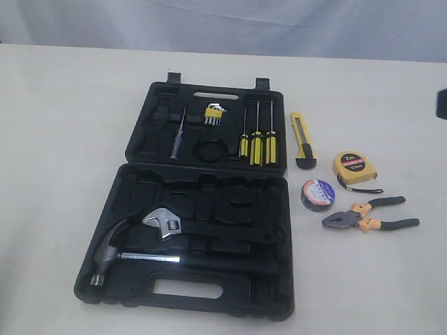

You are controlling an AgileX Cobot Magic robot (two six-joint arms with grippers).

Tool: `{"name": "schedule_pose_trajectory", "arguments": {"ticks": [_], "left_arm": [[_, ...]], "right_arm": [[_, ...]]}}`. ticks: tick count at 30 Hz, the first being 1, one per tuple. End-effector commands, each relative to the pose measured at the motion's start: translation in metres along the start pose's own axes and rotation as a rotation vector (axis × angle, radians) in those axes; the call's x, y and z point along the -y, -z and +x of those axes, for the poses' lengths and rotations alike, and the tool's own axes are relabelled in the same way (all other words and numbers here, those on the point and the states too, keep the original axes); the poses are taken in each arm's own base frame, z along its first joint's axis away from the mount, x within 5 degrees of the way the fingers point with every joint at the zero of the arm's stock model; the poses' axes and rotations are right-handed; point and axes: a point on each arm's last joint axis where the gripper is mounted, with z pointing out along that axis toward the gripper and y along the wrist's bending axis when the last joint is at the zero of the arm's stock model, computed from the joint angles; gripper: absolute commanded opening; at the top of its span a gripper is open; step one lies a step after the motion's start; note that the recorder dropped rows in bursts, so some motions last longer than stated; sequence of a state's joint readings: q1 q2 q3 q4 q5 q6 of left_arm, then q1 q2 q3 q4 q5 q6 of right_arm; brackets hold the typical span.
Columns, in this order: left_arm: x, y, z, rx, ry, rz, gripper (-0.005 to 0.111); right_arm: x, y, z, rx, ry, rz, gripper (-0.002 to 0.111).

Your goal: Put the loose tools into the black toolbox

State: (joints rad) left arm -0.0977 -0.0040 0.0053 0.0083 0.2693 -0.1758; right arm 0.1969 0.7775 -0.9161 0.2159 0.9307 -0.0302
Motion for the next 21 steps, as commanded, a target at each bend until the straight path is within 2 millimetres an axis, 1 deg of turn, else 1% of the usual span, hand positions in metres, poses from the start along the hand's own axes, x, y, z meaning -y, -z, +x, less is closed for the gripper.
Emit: {"name": "schedule_pose_trajectory", "arguments": {"ticks": [1, 2, 3, 4, 6, 8, 10, 13, 16, 19, 20, 21], "left_arm": [[0.001, 0.0, -0.001, -0.003, 0.007, 0.007, 0.0], [0.001, 0.0, -0.001, -0.003, 0.007, 0.007, 0.0], [0.001, 0.0, -0.001, -0.003, 0.007, 0.007, 0.0], [0.001, 0.0, -0.001, -0.003, 0.007, 0.007, 0.0], [0.001, 0.0, -0.001, -0.003, 0.007, 0.007, 0.0], [0.001, 0.0, -0.001, -0.003, 0.007, 0.007, 0.0], [0.001, 0.0, -0.001, -0.003, 0.007, 0.007, 0.0], [0.001, 0.0, -0.001, -0.003, 0.007, 0.007, 0.0], [0.001, 0.0, -0.001, -0.003, 0.007, 0.007, 0.0], [0.001, 0.0, -0.001, -0.003, 0.007, 0.007, 0.0], [0.001, 0.0, -0.001, -0.003, 0.007, 0.007, 0.0], [0.001, 0.0, -0.001, -0.003, 0.007, 0.007, 0.0]], "right_arm": [[-0.01, -0.021, -0.048, -0.286, 0.115, -0.029, 0.0], [-0.009, -0.03, -0.062, -0.289, 0.128, -0.008, 0.0], [-0.006, -0.039, -0.07, -0.303, 0.133, 0.019, 0.0], [-0.002, -0.044, -0.077, -0.302, 0.132, 0.064, -0.001], [0.005, -0.055, -0.081, -0.33, 0.158, 0.123, -0.001], [0.014, -0.069, -0.078, -0.382, 0.192, 0.19, -0.001], [0.021, -0.086, -0.067, -0.461, 0.201, 0.22, -0.001], [0.025, -0.114, -0.04, -0.589, 0.166, 0.186, -0.001], [0.029, -0.146, -0.016, -0.614, 0.141, 0.156, -0.001], [0.036, -0.172, 0.006, -0.65, 0.137, 0.157, -0.001], [0.038, -0.178, 0.011, -0.662, 0.142, 0.161, -0.001], [0.04, -0.189, 0.02, -0.702, 0.121, 0.161, -0.001]]}}
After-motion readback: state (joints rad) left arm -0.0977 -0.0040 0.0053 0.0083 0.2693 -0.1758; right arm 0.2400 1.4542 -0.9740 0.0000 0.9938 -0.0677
